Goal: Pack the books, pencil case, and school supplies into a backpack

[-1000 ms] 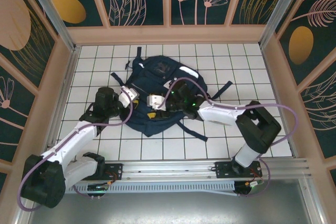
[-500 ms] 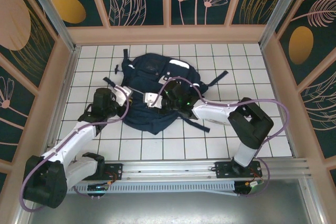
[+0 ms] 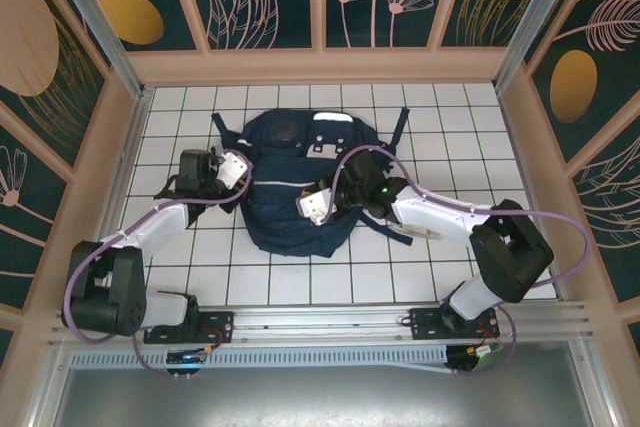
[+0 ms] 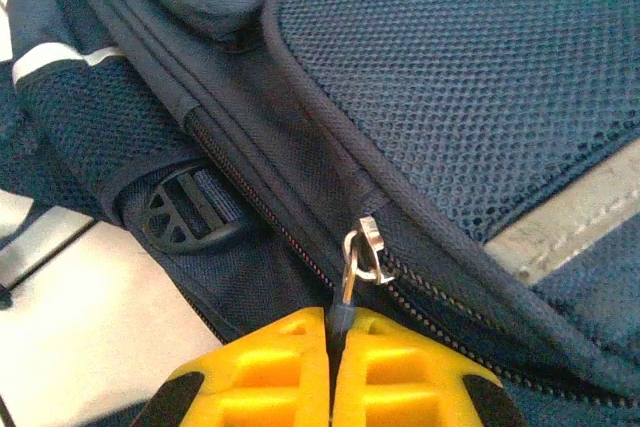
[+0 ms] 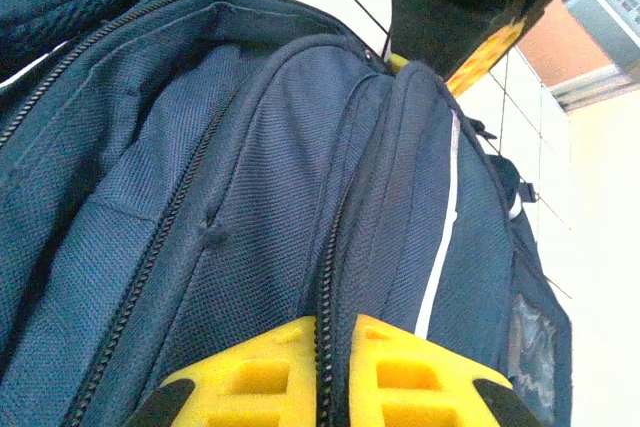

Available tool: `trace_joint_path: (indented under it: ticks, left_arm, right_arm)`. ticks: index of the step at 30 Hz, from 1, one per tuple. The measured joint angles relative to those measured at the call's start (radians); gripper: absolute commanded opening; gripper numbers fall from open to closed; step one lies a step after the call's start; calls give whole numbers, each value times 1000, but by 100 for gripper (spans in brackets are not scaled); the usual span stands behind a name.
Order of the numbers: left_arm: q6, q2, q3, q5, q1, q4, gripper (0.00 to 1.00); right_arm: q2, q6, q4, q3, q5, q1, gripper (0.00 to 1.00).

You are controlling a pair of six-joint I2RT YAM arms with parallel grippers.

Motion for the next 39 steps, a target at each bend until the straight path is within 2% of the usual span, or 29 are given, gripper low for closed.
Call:
trace_joint_path:
  ticks: [7, 11, 12, 13, 15, 16, 17, 19, 21, 22, 25, 29, 32, 36, 39]
  left_arm:
    - [228, 74, 27, 68, 0, -31, 0]
    - [227, 91, 28, 56, 0, -5, 24]
    - [220, 91, 32, 40, 4, 0, 27]
    - [216, 90, 36, 13, 15, 15, 30]
    - [209, 74, 38, -13, 46, 45, 43]
    - [210, 51, 32, -18, 59, 59, 60]
    - [225, 9, 17, -17, 66, 73, 75]
    - [269, -95, -24, 6, 68, 78, 86]
    - [328, -211, -73, 44, 62, 72, 88]
    - [355, -261, -96, 66, 56, 71, 88]
    - [435, -338, -127, 148, 14, 25, 87]
    - [503, -332, -133, 180, -97, -36, 85]
    - [498, -310, -145, 188, -164, -24, 85]
    - [445, -262, -164, 187, -229, 64, 85]
    - [430, -190, -151, 185, -264, 106, 79]
  right_arm:
    - [-32, -94, -38, -31, -6, -3, 0]
    - [-39, -121, -47, -32, -7, 0, 0]
    - [-41, -122, -53, -32, -12, 0, 0]
    - [-49, -121, -61, -39, -23, 0, 0]
    - [-69, -108, -61, -66, -53, 0, 1]
    - [-76, -95, -61, -76, -72, -2, 7]
    - [-76, -76, -55, -84, -94, -9, 21]
    - [-75, -23, -19, -98, -132, -25, 36]
    - [-75, 48, 39, -111, -158, -49, 50]
    - [-75, 98, 74, -118, -168, -64, 51]
    - [-87, 242, 174, -153, -171, -98, 52]
    - [-137, 413, 264, -190, -128, -127, 49]
    - [-164, 491, 304, -203, -99, -142, 44]
    - [-166, 579, 362, -227, -92, -149, 44]
    - [-166, 659, 426, -260, -83, -149, 44]
